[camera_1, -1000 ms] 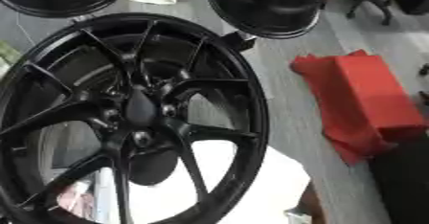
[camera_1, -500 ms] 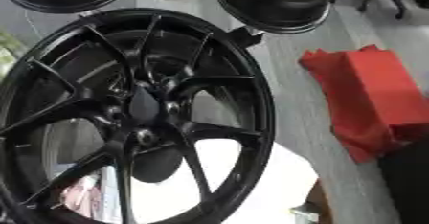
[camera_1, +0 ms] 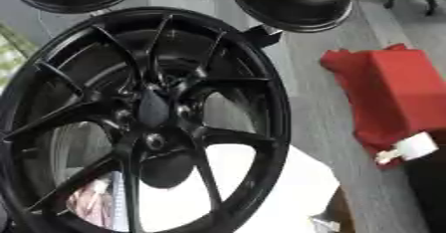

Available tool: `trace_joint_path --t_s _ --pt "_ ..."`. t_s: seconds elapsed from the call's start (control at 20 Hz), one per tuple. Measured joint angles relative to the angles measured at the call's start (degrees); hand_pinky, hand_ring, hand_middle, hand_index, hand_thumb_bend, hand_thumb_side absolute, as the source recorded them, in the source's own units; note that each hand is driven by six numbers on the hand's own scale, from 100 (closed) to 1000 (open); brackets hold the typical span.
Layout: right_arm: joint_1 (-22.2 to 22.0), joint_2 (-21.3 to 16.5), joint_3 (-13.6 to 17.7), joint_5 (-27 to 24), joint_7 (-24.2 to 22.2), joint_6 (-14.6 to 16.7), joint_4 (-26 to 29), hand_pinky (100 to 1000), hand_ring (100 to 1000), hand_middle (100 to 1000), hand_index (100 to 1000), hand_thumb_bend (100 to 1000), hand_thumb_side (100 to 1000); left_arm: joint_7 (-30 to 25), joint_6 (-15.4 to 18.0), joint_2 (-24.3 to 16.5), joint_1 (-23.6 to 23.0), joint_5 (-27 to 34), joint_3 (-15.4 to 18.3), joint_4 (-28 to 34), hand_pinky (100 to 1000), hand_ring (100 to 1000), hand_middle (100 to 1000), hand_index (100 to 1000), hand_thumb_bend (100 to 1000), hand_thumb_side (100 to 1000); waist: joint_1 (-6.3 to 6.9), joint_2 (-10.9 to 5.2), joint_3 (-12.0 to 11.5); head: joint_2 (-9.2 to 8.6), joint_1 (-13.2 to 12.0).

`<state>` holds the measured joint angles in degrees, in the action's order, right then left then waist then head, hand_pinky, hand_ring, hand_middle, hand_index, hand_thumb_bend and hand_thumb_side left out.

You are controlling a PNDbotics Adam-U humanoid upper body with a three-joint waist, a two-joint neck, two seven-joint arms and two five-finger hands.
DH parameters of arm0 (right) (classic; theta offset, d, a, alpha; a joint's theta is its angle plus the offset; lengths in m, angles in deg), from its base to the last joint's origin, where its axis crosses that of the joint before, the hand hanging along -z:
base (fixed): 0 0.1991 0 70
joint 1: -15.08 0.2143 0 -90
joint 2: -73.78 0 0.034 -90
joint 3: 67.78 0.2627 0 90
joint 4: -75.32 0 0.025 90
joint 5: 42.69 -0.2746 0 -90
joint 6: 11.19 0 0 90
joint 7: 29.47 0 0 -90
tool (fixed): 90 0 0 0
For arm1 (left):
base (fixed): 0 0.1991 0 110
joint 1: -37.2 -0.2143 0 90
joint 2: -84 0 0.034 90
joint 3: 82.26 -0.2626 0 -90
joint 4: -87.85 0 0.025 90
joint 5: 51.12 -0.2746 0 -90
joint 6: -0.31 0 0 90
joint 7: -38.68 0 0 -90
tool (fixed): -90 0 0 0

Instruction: Pull the pin out of the wheel hub.

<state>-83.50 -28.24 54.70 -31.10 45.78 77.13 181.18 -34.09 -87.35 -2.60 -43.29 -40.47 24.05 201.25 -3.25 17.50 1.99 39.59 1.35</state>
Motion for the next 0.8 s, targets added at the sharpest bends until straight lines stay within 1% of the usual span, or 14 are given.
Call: trace_joint_path --t_s 0.05,0.15,0.2,0.25,0.3,0.4,0.5,0.6,0.65,0.8 --pt "0.0 0.2 0.0 -0.6 0.5 0.1 0.9 984 897 751 775 436 100 0.0 0.0 0.0 0.0 0.0 0.0 0.0 817 579 548 715 100 697 0.02 0.10 0.0 0.00 0.0" --pt "0.5 0.7 -0.3 -3.2 3.1 0.0 3.5 956 842 651 713 343 100 -0.1 0.1 0.0 0.1 0.0 0.0 0.0 818 579 548 715 100 695 0.14 0.18 0.0 0.00 0.0" --pt "0.9 0.8 -0.7 -5.3 5.2 0.3 4.7 953 832 631 700 325 100 -0.1 0.1 0.0 0.1 0.0 0.0 0.0 818 579 548 715 100 695 0.25 0.18 -0.1 0.00 0.0" --pt "1.4 0.9 -1.3 -7.7 7.5 1.1 5.7 949 820 611 682 286 116 -0.2 0.2 0.0 0.1 0.0 0.0 0.0 818 579 548 715 100 694 0.30 0.19 -0.2 0.00 0.0" --pt "1.9 0.9 -1.9 -10.1 9.9 2.4 6.4 947 810 598 671 247 153 -0.2 0.2 0.0 0.2 0.0 -0.1 0.0 818 579 547 715 100 693 0.33 0.19 -0.2 0.00 0.0" --pt "3.0 0.9 -3.5 -15.0 14.2 6.0 7.1 948 805 590 665 194 180 -0.4 0.3 0.0 0.3 0.0 -0.2 0.0 818 578 547 714 100 693 0.33 0.22 -0.4 0.00 0.0" --pt "4.1 0.7 -5.3 -18.7 16.6 9.8 7.4 955 801 582 659 214 170 -0.5 0.4 0.0 0.6 0.2 -0.2 0.0 817 579 547 714 100 692 0.42 0.25 -0.5 0.00 0.1" --pt "5.5 0.5 -7.3 -21.5 17.1 12.9 7.4 960 799 578 655 276 116 -0.8 0.5 0.0 0.9 0.3 -0.5 0.0 818 579 548 714 100 691 0.59 0.36 -0.7 0.00 0.1" --pt "6.3 0.5 -8.2 -22.6 16.8 14.2 7.4 962 798 575 653 311 103 -0.9 0.6 0.0 1.2 0.4 -0.6 0.0 817 579 548 714 100 690 0.65 0.46 -0.7 -0.01 0.1" --pt "9.1 1.2 -10.7 -25.5 14.9 16.2 7.5 959 786 563 639 332 100 -1.5 0.6 0.0 1.9 0.7 -1.2 0.0 817 579 548 714 100 685 0.78 0.60 -1.0 -0.38 0.1"
